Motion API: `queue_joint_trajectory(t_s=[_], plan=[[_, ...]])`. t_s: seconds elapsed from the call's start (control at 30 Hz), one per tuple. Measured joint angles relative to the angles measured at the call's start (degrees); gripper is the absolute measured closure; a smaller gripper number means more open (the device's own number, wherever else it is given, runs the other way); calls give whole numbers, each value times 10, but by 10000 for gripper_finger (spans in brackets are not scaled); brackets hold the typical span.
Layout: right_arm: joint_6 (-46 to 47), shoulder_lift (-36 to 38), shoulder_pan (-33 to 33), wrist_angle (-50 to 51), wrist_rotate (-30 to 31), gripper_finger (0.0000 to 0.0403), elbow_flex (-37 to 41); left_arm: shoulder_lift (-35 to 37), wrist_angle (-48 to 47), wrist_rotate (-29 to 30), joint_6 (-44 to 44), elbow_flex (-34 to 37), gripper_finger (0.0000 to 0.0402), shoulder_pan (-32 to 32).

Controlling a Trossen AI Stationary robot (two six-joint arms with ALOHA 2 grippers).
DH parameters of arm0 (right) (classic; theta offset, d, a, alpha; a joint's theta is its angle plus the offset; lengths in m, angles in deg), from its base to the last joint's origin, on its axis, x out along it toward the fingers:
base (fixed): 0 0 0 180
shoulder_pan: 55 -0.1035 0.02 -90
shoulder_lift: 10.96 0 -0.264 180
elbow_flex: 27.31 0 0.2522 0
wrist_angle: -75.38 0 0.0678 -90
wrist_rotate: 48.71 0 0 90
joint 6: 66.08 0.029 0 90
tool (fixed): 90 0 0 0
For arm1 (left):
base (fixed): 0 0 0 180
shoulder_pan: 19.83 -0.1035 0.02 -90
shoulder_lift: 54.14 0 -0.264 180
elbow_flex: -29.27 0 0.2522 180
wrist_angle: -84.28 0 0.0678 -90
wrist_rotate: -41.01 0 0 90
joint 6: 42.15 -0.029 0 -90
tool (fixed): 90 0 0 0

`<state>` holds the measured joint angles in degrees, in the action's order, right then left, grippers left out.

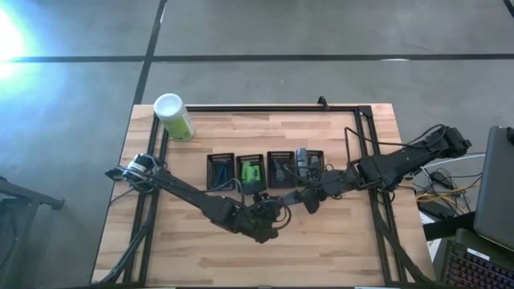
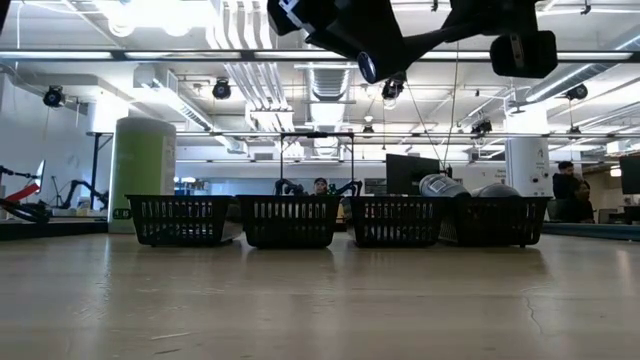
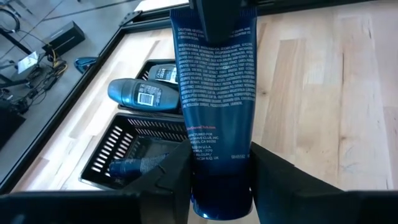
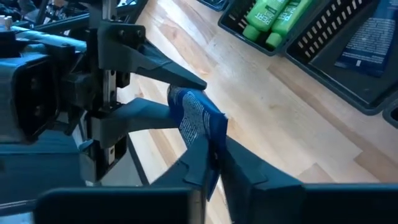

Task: Pick & Place Travel size toiletries
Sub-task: Put the blue shave cream into the middle right black basket

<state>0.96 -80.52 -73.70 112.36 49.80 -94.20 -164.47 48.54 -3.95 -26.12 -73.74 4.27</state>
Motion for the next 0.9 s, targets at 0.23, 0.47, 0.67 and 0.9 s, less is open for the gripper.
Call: queue_joint_trajectory(t_s=[0.23, 0.47, 0.67, 0.9], plan=[[-13, 0, 0, 6, 20, 393, 1, 1, 4, 10, 1, 2, 225, 0], [-15, 0, 0, 22, 61, 394, 1, 1, -85, 14, 100, 4, 172, 1], [-9, 0, 0, 61, 127, 394, 1, 25, -204, 44, 210, 5, 157, 12], [-11, 0, 15, 70, 184, 394, 0, 60, -375, 75, 364, 7, 156, 28]])
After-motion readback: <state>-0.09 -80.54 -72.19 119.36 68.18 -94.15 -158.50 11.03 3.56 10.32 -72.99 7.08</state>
